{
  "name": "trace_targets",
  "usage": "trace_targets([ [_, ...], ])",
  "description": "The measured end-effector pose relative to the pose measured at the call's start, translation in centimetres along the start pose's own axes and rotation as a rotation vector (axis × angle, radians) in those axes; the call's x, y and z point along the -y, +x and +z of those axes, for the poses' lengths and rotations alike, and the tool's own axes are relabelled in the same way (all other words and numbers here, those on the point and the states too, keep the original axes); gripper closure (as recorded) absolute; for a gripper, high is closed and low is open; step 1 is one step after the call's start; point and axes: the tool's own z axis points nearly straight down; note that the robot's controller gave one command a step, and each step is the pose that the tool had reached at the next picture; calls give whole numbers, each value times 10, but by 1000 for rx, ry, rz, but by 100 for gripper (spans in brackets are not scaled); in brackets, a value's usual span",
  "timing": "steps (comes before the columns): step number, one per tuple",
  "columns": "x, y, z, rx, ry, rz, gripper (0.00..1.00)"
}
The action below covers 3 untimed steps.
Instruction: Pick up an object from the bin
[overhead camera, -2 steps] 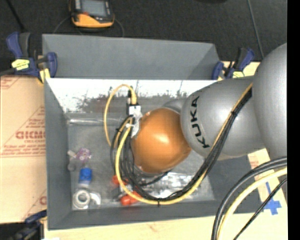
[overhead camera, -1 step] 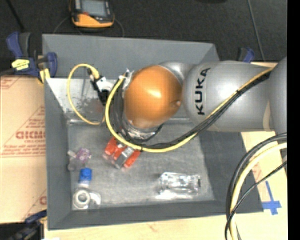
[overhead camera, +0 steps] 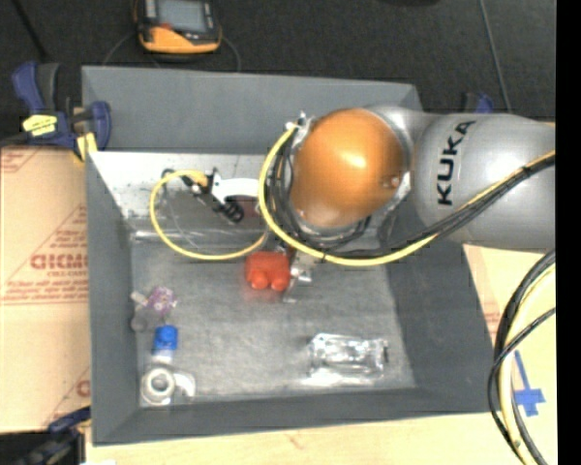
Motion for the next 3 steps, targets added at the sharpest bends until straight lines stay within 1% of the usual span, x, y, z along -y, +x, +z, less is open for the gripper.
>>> trace_targets([
  [1, 12, 28, 5, 6, -7, 95, 100],
  [2, 22, 37, 5, 8, -8, 238, 100],
  [3, 31, 27, -202, -1, 0, 212, 100],
])
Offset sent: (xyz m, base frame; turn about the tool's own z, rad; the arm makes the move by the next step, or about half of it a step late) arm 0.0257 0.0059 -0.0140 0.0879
